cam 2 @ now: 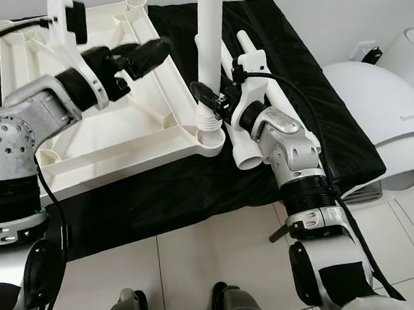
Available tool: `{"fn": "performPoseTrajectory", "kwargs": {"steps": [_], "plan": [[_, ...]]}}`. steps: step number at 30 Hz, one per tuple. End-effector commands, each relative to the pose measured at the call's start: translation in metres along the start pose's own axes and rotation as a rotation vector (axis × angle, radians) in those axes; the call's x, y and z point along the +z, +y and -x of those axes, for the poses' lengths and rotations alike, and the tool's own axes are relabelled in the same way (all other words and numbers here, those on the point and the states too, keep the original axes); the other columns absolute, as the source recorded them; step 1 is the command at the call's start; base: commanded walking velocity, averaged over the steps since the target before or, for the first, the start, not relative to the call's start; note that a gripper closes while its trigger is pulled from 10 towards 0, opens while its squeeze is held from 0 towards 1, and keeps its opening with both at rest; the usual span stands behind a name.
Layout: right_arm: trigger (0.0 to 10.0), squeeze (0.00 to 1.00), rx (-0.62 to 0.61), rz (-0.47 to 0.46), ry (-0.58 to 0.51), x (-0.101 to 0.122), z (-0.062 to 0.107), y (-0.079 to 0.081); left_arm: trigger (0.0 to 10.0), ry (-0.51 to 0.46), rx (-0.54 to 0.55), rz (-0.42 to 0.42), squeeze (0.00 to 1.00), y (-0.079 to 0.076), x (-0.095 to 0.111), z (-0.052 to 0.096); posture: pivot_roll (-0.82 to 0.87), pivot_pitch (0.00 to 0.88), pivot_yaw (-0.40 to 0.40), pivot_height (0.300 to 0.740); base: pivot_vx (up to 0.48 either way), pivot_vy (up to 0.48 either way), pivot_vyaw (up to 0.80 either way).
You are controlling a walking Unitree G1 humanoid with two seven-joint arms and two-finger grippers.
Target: Building children table
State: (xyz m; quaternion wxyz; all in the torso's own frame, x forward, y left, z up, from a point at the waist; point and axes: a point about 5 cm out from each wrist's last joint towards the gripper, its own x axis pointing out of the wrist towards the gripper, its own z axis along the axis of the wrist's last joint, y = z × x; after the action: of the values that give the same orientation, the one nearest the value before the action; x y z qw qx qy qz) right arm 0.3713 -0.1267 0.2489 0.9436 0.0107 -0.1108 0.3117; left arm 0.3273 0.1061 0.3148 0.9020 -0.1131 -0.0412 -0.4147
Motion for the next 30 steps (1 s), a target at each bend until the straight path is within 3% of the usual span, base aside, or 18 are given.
{"fn": "performPoseTrajectory", "kwargs": {"steps": [1,4,9,11,13,16,17,19,22,30], "plan": [[10.0,0.0,-0.007,0.018,-0.005,0.0,0.002,-0.003,10.0,0.019,-0.002,-0.019,0.0,-0.004,-0.004,-0.002,0.09,0.181,-0.065,0.74,0.0,0.0,0.0],[10.0,0.0,0.006,0.071,-0.076,0.01,0.006,-0.005,10.0,0.107,0.026,-0.076,0.0,-0.01,-0.033,-0.002,0.08,0.176,-0.065,0.74,0.0,0.0,0.0],[10.0,0.0,0.023,0.051,-0.106,0.014,0.007,-0.003,10.0,0.125,0.015,-0.073,0.0,-0.012,-0.039,-0.002,0.08,0.174,-0.065,0.74,0.0,0.0,0.0],[10.0,0.0,0.08,0.024,-0.184,0.022,0.01,0.003,10.0,0.188,-0.014,-0.093,0.0,-0.019,-0.058,-0.001,0.08,0.172,-0.064,0.74,0.0,0.0,0.0],[10.0,0.0,0.08,0.024,-0.184,0.022,0.01,0.003,10.0,0.188,-0.014,-0.093,0.0,-0.019,-0.058,-0.001,0.08,0.172,-0.064,0.74,0.0,0.0,0.0],[10.0,0.0,0.084,0.019,-0.268,0.033,0.016,0.002,10.0,0.342,-0.055,-0.21,0.0,-0.029,-0.096,0.002,0.08,0.177,-0.063,0.74,0.0,0.0,0.0],[10.0,0.0,0.084,0.019,-0.268,0.033,0.016,0.002,10.0,0.342,-0.055,-0.21,0.0,-0.029,-0.096,0.002,0.08,0.177,-0.063,0.74,0.0,0.0,0.0],[10.0,0.0,0.056,0.029,-0.283,0.036,0.018,-0.003,10.0,0.425,-0.058,-0.306,0.0,-0.027,-0.113,0.004,0.08,0.179,-0.062,0.74,0.0,0.0,0.0],[10.0,0.0,0.029,0.041,-0.299,0.039,0.021,-0.009,10.0,0.489,-0.051,-0.373,0.0,-0.023,-0.127,0.006,0.08,0.182,-0.055,0.74,0.0,0.0,0.0],[10.0,0.0,-0.015,0.054,-0.322,0.043,0.03,-0.018,10.0,0.52,-0.032,-0.435,0.0,-0.015,-0.131,0.005,0.08,0.188,-0.047,0.74,0.0,0.0,0.0]]}}
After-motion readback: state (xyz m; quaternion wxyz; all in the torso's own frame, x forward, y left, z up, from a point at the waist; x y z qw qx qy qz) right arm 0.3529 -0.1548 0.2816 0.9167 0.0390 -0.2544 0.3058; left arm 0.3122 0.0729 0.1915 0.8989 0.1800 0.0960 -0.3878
